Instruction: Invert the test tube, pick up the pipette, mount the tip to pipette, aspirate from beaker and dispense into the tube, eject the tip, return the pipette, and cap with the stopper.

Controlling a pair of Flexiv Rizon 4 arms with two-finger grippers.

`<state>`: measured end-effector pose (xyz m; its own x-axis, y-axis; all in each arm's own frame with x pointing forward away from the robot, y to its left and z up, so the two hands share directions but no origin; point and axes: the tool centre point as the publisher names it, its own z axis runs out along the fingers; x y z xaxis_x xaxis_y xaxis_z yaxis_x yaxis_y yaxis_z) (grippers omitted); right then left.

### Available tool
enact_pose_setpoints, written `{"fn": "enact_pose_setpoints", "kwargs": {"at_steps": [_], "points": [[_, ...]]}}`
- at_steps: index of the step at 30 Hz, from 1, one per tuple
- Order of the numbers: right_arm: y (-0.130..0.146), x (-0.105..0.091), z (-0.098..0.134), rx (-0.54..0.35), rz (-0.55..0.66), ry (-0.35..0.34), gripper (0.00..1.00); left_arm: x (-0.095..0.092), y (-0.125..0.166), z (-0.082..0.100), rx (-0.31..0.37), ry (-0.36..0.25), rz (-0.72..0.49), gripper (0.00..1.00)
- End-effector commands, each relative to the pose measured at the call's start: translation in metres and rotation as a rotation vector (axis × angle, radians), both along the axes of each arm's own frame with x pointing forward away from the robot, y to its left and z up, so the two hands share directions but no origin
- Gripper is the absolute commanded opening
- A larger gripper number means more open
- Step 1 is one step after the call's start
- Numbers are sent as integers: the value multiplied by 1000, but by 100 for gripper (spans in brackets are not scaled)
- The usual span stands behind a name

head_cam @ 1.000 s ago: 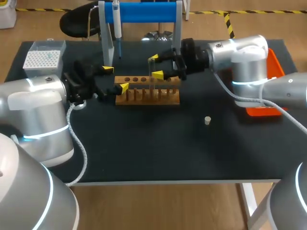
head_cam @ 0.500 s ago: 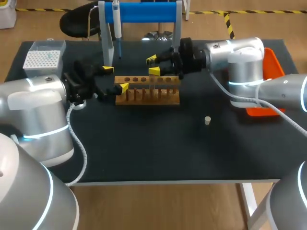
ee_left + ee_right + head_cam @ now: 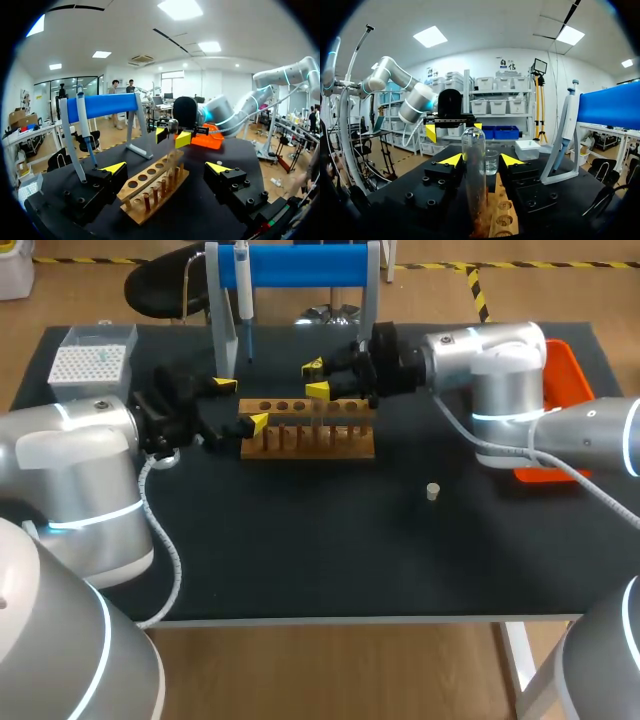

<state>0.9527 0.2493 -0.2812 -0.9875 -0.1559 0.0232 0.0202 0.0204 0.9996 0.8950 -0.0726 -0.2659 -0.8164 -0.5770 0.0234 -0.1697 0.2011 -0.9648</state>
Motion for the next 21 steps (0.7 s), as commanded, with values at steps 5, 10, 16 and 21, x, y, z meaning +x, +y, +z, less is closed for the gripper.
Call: {"fn": "enact_pose_setpoints", "kwargs": {"at_steps": [5,10,16,21], "points": [[-1,-2,-1,3,-7,1,39,0,-1,-1,0,-1,2,100],[-1,-4,-1,1,-10,0,0,0,-1,-1,0,-1,2,100],[-2,-4,0,0,-16,-1,0,0,-1,-1,0,-1,2,100],[-2,-4,3,1,-16,-5,0,0,-1,-1,0,-1,2,100]]}}
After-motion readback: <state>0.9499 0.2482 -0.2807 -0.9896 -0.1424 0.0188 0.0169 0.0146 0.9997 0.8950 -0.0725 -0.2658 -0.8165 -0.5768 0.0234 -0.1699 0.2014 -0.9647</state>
